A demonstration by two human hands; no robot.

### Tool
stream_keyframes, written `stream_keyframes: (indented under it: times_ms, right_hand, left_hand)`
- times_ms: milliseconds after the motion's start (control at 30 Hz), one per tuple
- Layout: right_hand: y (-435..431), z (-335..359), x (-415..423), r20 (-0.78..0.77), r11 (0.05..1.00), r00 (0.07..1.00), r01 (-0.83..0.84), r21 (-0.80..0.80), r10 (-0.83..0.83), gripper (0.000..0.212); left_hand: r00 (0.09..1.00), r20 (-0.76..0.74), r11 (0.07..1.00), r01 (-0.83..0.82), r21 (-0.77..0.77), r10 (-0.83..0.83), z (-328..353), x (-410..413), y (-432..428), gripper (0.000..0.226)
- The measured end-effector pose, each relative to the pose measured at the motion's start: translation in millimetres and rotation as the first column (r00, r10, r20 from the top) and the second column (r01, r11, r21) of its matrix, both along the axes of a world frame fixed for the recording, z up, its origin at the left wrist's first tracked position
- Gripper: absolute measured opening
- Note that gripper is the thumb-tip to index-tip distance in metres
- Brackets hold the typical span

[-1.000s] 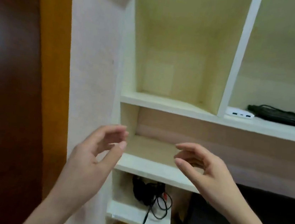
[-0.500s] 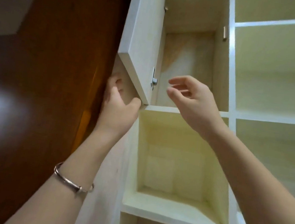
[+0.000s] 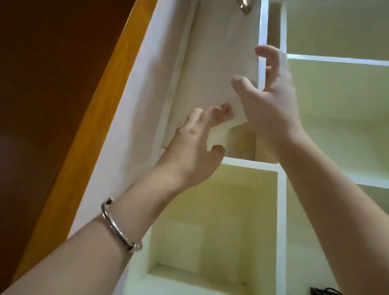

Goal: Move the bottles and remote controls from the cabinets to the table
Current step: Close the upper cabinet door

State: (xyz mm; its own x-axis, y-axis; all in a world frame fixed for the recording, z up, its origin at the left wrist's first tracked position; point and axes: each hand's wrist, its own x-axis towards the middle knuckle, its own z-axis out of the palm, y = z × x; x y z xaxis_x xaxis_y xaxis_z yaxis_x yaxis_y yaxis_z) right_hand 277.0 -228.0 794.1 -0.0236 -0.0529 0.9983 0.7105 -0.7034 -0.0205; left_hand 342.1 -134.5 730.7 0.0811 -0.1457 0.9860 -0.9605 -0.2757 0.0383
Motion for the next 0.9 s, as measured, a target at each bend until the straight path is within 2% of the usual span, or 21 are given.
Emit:
stream_keyframes:
  times_ms: [167,267,400,533,633,767,833,900]
  right_hand:
    - [-33,2,12,0.022,0.999,0.999,0.047,0.024,-0.048,0.052]
    - [-40,5,17,0.046,0.999,0.998,0.045,0.026,-0.046,0.054]
    - [-70,0,36,0.03,0.991,0.997,0.061,0.122,-0.065,0.054]
    - [-104,-6,57,-0.075,0.969,0.984,0.174,0.178,-0.163,0.069]
    - [-115,-4,69,-0.14,0.949,0.958,0.271,0.162,-0.249,0.066]
    - [-119,-1,76,-0.208,0.857,0.852,0.507,0.098,-0.48,0.071]
    - [-123,-2,81,-0.319,0.832,0.81,0.545,0.102,-0.492,0.078]
    - [-127,-3,87,-0.41,0.831,0.784,0.547,0.1,-0.466,0.077]
  left_hand:
    - [0.989,0.0,0.989,-0.148,-0.012,0.148,6,11,-24,0.062]
    - [0.987,0.028,0.987,-0.157,-0.033,0.158,8,20,-28,0.062]
    - [0.987,0.035,0.987,-0.155,0.049,0.154,12,40,-40,0.055]
    - [0.958,0.058,0.95,-0.287,0.126,0.282,16,57,-58,0.046]
    - [0.932,0.049,0.921,-0.362,0.148,0.358,19,65,-66,0.041]
    - [0.882,0.078,0.866,-0.47,0.172,0.464,19,79,-76,0.046]
    - [0.846,0.086,0.824,-0.532,0.196,0.526,19,85,-79,0.049]
    - [0.826,0.092,0.799,-0.562,0.215,0.556,18,89,-82,0.05]
